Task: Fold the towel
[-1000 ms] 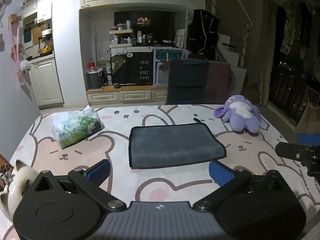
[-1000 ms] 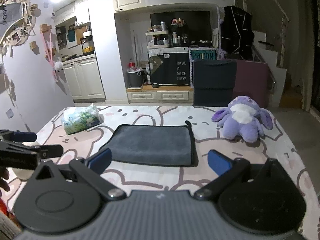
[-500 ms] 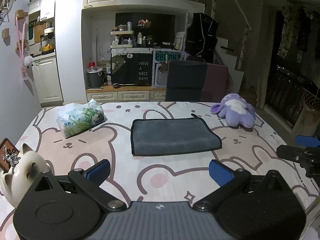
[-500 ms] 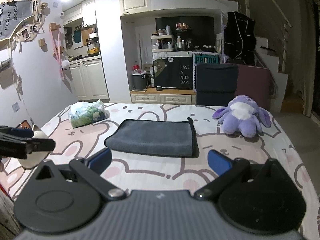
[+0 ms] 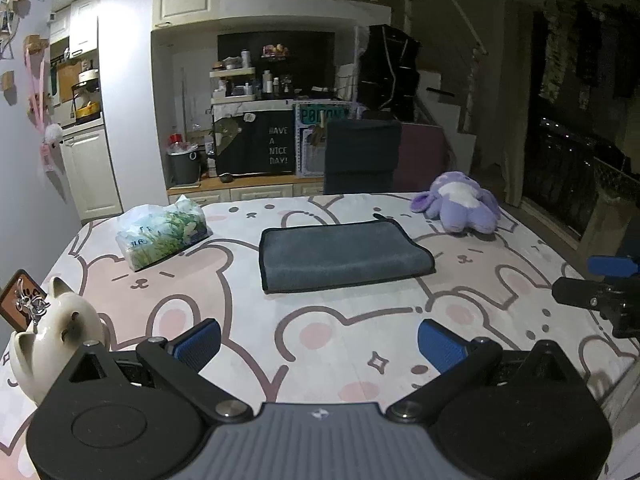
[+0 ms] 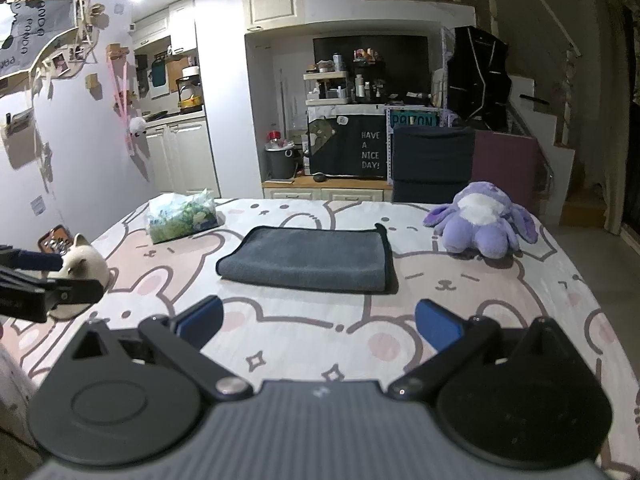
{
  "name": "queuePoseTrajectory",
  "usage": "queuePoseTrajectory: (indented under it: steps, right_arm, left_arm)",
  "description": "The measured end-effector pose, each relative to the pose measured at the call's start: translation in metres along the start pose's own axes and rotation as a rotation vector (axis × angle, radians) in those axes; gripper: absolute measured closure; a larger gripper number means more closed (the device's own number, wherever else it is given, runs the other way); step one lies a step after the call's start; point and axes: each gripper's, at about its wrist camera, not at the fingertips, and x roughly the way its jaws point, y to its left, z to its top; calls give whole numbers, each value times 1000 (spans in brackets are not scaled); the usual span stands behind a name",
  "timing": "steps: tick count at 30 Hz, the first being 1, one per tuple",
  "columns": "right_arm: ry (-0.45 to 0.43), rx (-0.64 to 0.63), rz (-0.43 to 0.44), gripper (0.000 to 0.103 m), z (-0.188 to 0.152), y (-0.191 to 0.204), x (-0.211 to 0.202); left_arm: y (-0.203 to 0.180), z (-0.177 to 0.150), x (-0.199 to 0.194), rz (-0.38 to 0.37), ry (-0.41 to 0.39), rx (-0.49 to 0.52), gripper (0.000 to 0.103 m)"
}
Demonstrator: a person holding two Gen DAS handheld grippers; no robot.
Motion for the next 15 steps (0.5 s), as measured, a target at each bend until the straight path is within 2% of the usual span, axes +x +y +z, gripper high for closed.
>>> queuePoseTrajectory:
  steps: [6, 15]
  right_arm:
    - [6, -27, 17, 0, -16, 6, -11]
    - [7, -51, 22, 0, -25, 10, -21]
  left_arm:
    - [-4, -13, -8, -23, -1, 7, 0]
    - [-8, -29, -14, -13, 6, 9, 0]
